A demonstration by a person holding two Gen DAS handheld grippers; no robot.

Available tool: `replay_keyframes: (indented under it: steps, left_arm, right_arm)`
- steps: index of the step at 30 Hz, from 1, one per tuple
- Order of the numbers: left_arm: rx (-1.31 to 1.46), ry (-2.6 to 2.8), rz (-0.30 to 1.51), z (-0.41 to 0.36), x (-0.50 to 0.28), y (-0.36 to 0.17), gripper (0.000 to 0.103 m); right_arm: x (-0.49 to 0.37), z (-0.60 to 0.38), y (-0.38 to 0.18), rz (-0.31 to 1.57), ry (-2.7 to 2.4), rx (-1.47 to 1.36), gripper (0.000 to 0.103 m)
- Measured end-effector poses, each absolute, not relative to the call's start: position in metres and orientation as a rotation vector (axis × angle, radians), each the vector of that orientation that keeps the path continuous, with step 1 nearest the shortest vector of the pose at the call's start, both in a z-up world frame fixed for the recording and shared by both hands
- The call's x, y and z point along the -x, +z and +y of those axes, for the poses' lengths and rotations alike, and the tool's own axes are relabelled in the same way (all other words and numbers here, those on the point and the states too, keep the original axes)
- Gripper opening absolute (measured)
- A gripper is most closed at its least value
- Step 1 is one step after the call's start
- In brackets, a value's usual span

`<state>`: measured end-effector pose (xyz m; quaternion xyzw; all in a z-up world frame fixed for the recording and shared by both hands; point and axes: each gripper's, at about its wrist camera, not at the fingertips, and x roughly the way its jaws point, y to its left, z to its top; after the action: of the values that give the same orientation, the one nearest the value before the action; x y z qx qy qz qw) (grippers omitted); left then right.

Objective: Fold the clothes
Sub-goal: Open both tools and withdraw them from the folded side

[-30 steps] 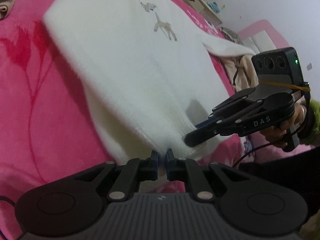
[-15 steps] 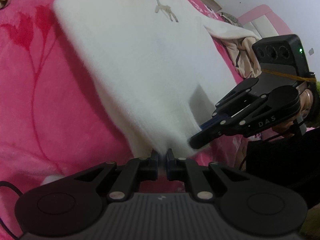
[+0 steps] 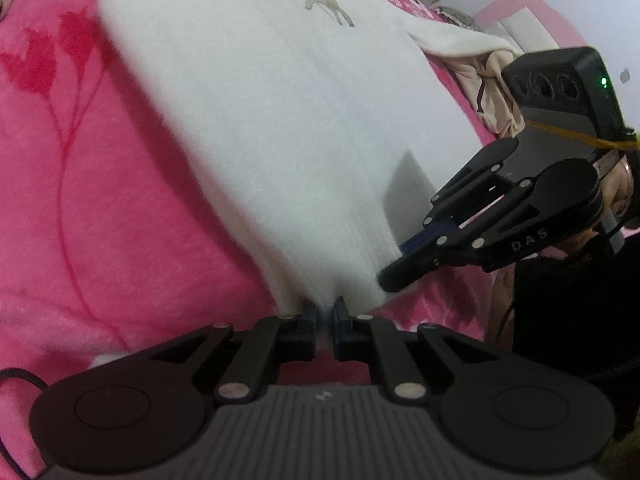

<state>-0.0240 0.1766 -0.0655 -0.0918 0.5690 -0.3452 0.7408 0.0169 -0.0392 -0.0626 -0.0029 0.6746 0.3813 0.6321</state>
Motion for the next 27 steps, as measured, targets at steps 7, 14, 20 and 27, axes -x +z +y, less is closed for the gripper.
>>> replay_keyframes:
  steps: [7,14,20,27]
  left_arm:
    - [0.14,-0.76,1.233,0.173,0.031,-0.063,0.01]
    - [0.131,-0.738,1.246,0.187,0.031,-0.05,0.025]
    - [0.13,-0.639,1.182,0.213,0.017,-0.027,0.03]
    - [0.148,-0.53,1.082,0.212,-0.019,-0.018,0.032]
  right_arm:
    - [-0.006,-0.035,-0.063,1.479,0.88,0.087,0.004]
    - [-0.016,-0.049,-0.06,1.538,0.854,-0.008,0.012]
    - [-0.03,-0.078,-0.03,1.463,0.86,-0.064,0.021]
    - [-0.092,-0.096,0.008,1.306,0.756,-0.074,0.023]
